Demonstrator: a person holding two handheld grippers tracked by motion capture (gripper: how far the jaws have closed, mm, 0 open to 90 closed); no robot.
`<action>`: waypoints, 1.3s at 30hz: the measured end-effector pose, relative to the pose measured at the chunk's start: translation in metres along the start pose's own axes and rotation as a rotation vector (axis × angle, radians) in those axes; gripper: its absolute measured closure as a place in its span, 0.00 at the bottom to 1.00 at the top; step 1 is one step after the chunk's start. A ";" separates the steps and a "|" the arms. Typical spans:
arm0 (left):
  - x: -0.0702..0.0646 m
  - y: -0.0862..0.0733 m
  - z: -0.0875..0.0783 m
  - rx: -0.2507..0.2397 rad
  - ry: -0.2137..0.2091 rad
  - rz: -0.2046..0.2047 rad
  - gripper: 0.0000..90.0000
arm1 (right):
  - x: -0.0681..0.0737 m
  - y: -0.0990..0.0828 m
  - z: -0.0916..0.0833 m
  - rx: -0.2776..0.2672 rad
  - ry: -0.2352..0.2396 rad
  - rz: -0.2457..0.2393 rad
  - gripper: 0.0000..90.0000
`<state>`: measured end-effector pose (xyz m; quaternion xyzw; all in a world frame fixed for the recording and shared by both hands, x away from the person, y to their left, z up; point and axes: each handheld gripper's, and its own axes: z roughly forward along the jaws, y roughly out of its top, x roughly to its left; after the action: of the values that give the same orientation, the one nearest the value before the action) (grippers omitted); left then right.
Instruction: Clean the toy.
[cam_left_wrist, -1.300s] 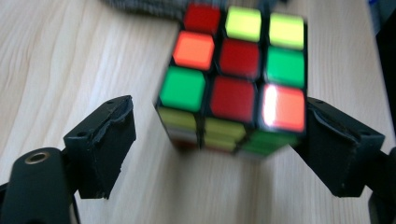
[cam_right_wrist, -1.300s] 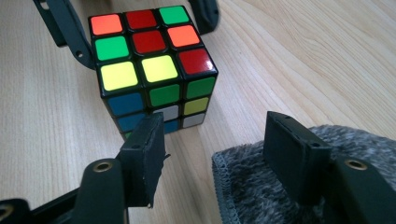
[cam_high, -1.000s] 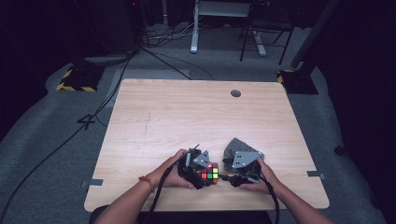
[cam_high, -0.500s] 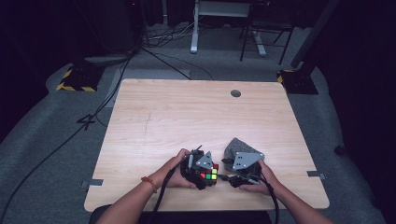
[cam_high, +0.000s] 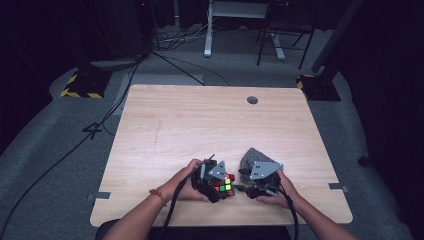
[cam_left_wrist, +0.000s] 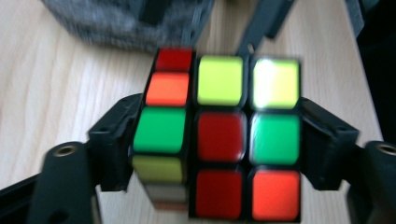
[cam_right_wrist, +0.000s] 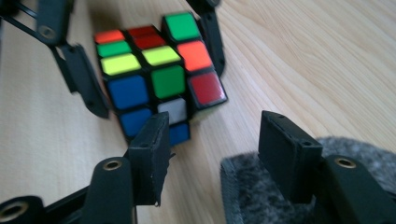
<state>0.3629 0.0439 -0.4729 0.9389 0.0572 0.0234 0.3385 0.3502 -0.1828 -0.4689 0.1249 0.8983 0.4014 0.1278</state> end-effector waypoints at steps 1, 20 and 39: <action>0.001 -0.002 -0.001 0.003 -0.002 0.000 0.25 | -0.001 -0.001 0.000 0.009 -0.006 0.008 0.49; -0.002 -0.003 0.000 0.002 0.000 0.039 0.34 | -0.006 -0.002 0.006 -0.034 -0.015 0.050 0.81; -0.013 0.008 0.015 -0.077 0.046 0.057 0.36 | -0.001 0.018 -0.012 -0.147 -0.022 0.032 0.76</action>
<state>0.3521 0.0272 -0.4794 0.9257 0.0371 0.0568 0.3721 0.3490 -0.1801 -0.4476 0.1340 0.8628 0.4670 0.1399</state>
